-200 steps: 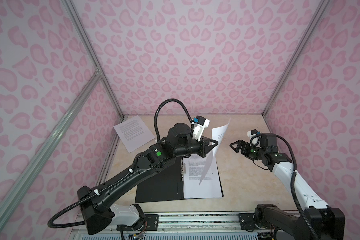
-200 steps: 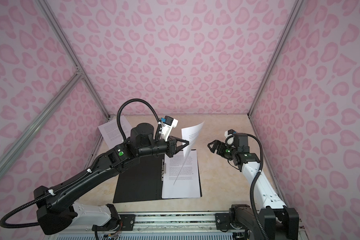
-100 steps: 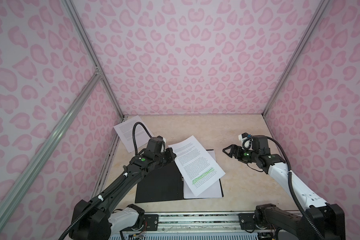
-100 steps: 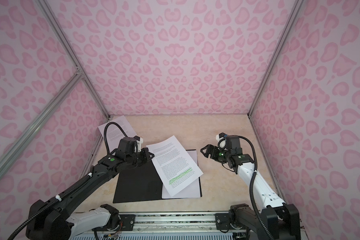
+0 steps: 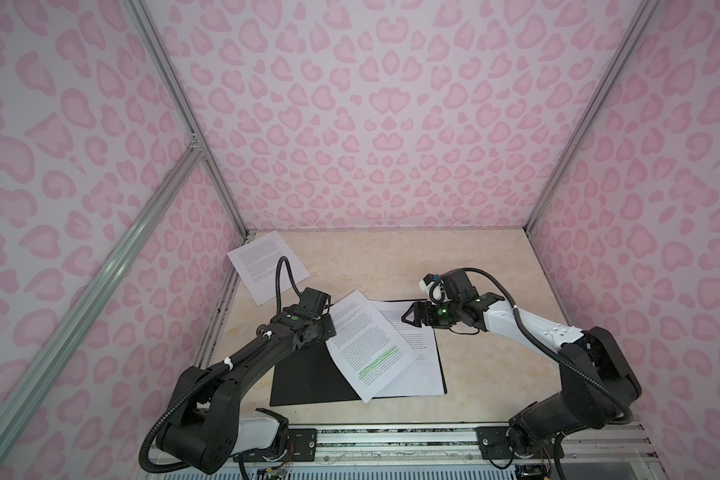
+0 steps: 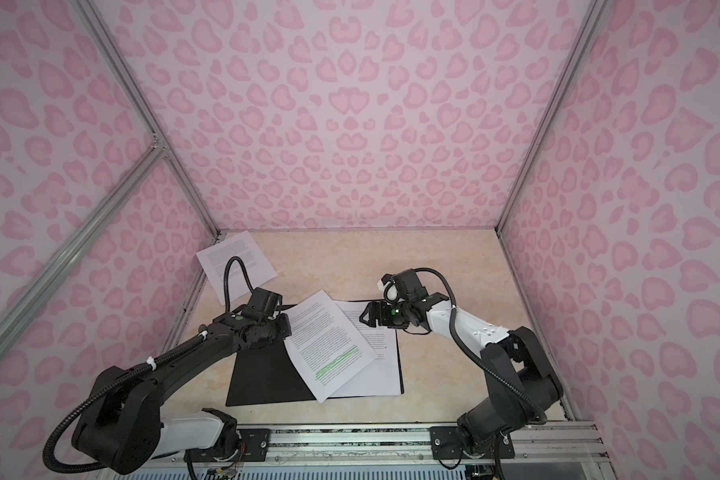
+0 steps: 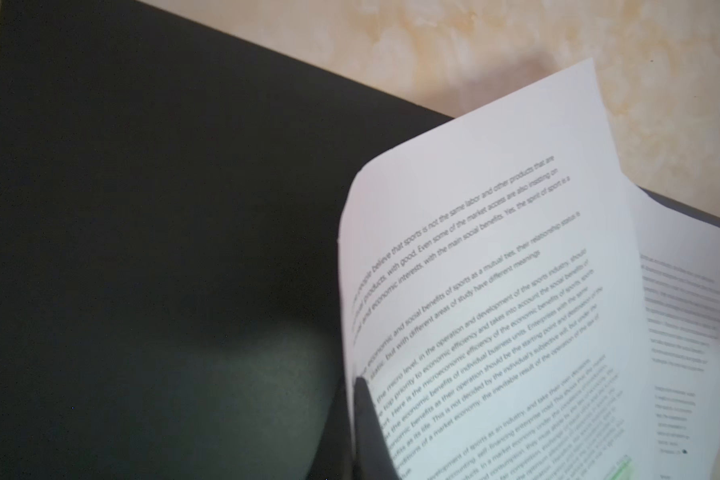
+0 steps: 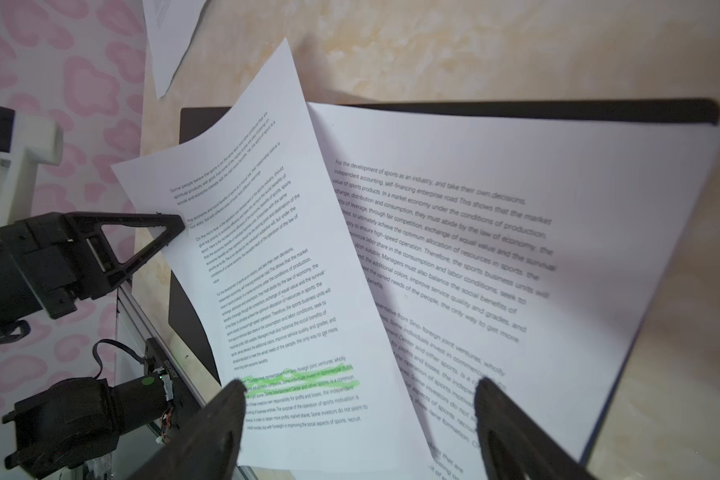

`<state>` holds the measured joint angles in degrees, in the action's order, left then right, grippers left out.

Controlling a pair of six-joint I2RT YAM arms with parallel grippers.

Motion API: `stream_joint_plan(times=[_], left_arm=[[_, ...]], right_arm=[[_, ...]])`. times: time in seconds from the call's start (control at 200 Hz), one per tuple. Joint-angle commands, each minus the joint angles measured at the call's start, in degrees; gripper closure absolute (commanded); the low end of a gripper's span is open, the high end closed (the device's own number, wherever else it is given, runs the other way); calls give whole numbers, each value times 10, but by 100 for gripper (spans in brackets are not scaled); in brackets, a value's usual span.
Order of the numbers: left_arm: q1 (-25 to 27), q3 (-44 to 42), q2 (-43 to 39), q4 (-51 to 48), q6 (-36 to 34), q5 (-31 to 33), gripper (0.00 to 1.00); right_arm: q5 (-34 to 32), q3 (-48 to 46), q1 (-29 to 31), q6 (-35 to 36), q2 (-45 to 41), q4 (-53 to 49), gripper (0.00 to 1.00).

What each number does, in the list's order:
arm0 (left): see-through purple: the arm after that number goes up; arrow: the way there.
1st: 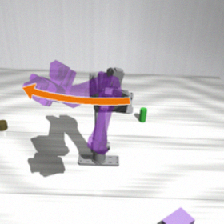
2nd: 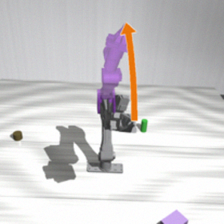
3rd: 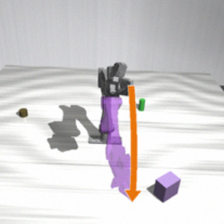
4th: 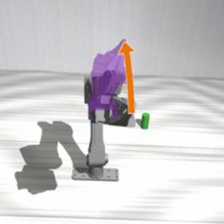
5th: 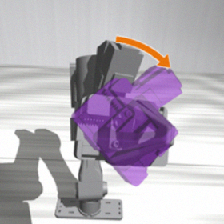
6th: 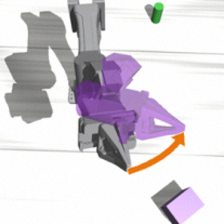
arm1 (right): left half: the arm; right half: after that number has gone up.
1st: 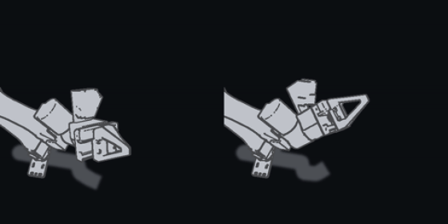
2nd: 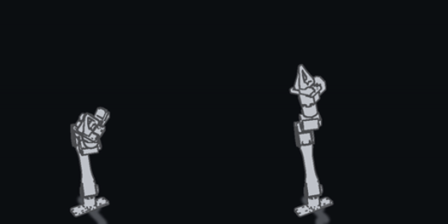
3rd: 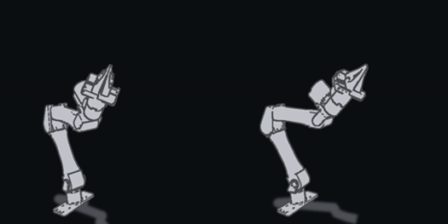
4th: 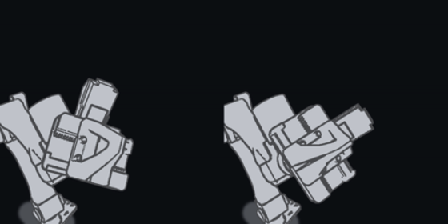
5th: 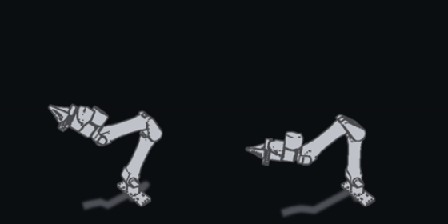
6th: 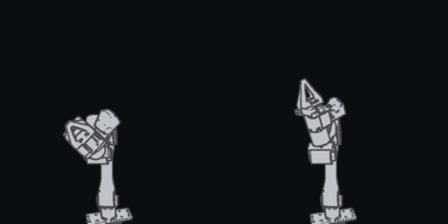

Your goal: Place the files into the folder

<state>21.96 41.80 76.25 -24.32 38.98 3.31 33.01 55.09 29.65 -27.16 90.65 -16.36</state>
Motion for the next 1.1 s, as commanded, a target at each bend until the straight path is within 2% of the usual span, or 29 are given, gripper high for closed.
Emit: stream_joint_plan(times=[0.0, 0.41, 0.57, 0.775, 1.095], left_arm=[[-1, -2, 11, 0, -6, 26, 96], [1, -6, 39, 17, -16, 8, 96], [0, -7, 43, 20, -16, 8, 96], [0, -9, 43, 22, -17, 9, 96], [0, -11, 46, 26, -14, 9, 97]], right_arm=[[3, 25, 18, 26, 41, -16, 13], [57, 114, 50, 26, 167, -13, 15], [59, 147, 53, 33, 201, -32, 18], [85, 169, 55, 32, 213, -38, 27], [126, 144, 51, 5, 204, -11, 43]])
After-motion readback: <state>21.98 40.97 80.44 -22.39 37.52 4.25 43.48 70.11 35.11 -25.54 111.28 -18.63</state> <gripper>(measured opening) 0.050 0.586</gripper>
